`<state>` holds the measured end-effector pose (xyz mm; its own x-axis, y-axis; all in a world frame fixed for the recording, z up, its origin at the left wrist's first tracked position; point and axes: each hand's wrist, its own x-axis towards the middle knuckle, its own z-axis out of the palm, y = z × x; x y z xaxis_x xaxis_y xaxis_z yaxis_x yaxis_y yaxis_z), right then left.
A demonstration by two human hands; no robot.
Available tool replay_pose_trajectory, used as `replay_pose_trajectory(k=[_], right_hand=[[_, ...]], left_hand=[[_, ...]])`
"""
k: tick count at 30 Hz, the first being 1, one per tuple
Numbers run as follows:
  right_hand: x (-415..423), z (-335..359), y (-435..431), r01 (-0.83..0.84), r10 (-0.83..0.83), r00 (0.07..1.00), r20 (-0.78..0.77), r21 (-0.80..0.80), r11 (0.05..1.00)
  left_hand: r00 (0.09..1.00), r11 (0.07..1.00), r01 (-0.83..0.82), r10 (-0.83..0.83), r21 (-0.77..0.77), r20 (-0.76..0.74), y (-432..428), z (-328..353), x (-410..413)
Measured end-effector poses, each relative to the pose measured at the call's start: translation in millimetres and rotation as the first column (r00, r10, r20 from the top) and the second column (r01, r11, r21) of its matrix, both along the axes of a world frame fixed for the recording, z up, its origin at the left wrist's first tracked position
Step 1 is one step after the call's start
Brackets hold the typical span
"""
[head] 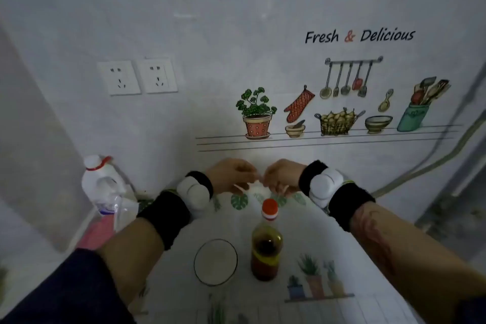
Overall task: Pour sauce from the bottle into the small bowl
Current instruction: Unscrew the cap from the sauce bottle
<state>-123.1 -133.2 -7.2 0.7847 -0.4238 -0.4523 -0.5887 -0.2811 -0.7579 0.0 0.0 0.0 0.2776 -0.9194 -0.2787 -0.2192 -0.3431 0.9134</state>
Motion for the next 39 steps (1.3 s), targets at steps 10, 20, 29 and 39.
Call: replay_pose_trajectory(k=[10, 20, 29, 39], right_hand=[[-30, -74, 15, -0.224, 0.215, 0.973, -0.082, -0.125, 0.967], [-22, -73, 34, -0.046, 0.063, 0.982, 0.178, -0.096, 0.994], [-17, -51, 54, -0.121, 0.161, 0.968, 0.194, -0.200, 0.972], [-12, -50, 55, -0.126, 0.170, 0.974, 0.149, -0.266, 0.956]], left_hand=[[0.851, 0.972, 0.225, -0.165, -0.062, 0.499, 1, -44, -34], [0.444, 0.983, 0.182, -0.079, -0.003, 0.893, 1, -32, -31], [0.301, 0.998, 0.003, -0.057, 0.059, 0.952, 5, -28, -28], [0.658, 0.970, 0.179, -0.242, 0.163, 0.713, 14, -9, -15]])
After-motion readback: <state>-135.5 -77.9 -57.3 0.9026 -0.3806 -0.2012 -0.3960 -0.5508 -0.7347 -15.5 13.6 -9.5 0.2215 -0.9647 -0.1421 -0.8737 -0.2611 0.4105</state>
